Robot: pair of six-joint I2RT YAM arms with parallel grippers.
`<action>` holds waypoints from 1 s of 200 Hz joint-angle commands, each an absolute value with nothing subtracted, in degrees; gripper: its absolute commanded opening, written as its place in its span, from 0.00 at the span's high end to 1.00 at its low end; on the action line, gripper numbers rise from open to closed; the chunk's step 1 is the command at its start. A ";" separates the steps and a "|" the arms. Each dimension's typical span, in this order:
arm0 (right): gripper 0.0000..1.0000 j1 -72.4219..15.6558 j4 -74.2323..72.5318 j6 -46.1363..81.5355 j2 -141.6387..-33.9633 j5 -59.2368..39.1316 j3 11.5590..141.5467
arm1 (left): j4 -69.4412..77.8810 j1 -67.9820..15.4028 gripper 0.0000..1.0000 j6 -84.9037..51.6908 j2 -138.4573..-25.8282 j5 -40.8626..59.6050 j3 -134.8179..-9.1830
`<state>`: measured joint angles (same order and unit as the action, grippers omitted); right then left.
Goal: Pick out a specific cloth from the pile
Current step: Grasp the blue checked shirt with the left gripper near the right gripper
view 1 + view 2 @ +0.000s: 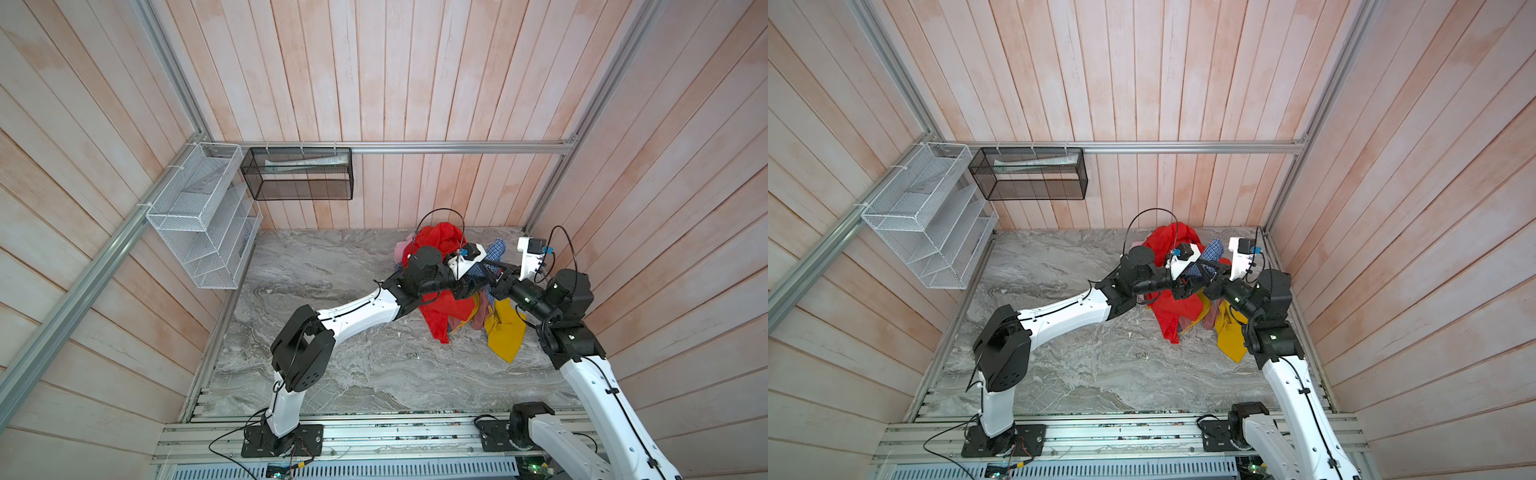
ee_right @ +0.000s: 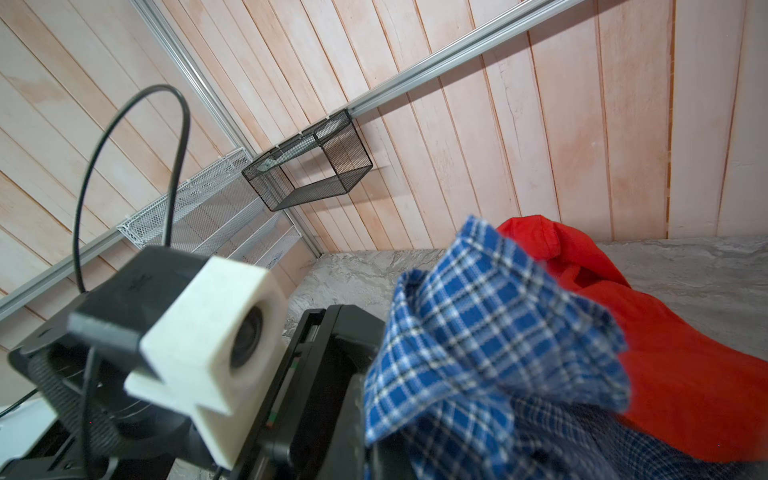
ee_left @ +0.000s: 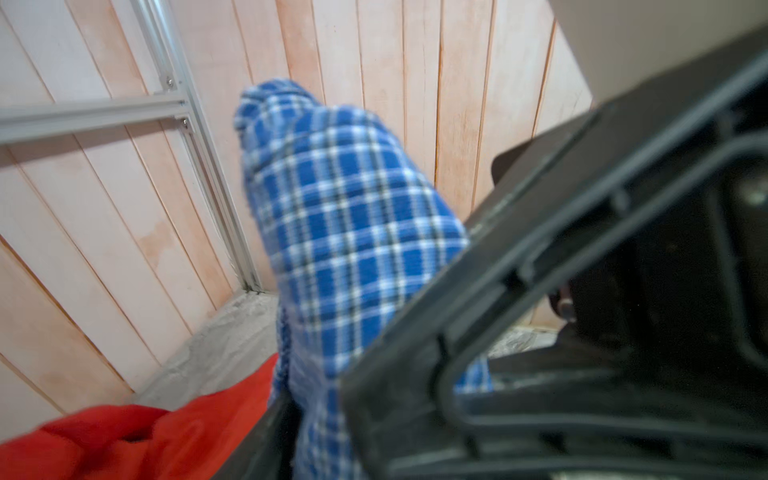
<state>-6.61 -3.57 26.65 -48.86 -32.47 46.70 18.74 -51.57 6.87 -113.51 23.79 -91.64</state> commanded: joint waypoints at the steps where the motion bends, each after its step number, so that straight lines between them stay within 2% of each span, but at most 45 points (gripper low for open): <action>1: 1.00 -6.67 -5.07 25.62 -48.08 -32.74 48.81 | 18.50 -52.19 0.63 7.96 -115.14 25.60 -94.38; 23: 1.00 -5.58 -4.00 25.83 -47.93 -31.20 48.76 | 15.69 -52.12 1.00 8.26 -116.17 25.01 -97.05; 27: 1.00 -5.18 -3.71 25.83 -47.83 -30.81 48.60 | 15.36 -52.12 1.00 8.16 -116.19 24.51 -97.27; 33: 0.91 -4.56 -3.37 25.77 -47.66 -29.82 48.49 | 15.21 -52.12 1.00 8.01 -116.13 23.97 -97.30; 49: 0.84 -2.04 -1.56 25.42 -47.30 -27.87 48.31 | 15.76 -52.14 1.00 7.98 -115.63 21.97 -96.65; 74: 0.43 2.68 1.52 23.97 -47.11 -26.09 47.31 | 16.18 -51.91 1.00 6.79 -115.05 17.29 -96.65; 95: 0.21 3.87 4.43 20.76 -47.20 -22.66 46.30 | 14.51 -51.27 1.00 4.20 -115.04 14.66 -98.73; 104: 0.14 3.93 5.08 19.32 -47.07 -20.74 45.63 | 14.20 -50.95 1.00 2.95 -114.97 14.51 -99.58; 130: 0.12 4.14 3.57 17.84 -46.15 -17.31 41.86 | 12.97 -50.54 1.00 0.17 -114.60 13.94 -102.81; 147: 0.13 4.10 0.58 17.52 -45.24 -18.52 38.29 | 10.71 -50.54 1.00 -1.07 -114.61 13.01 -105.81; 172: 0.23 3.85 -7.33 21.49 -43.40 -22.94 30.19 | 8.50 -50.45 1.00 -3.20 -115.01 13.09 -109.52; 200: 0.28 -0.82 -20.61 27.67 -43.16 -24.26 19.91 | 7.14 -50.69 1.00 -4.04 -116.10 16.04 -112.16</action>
<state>2.96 -8.12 22.72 -43.27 -22.39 25.28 7.29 -50.09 -1.91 -115.33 13.32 -108.97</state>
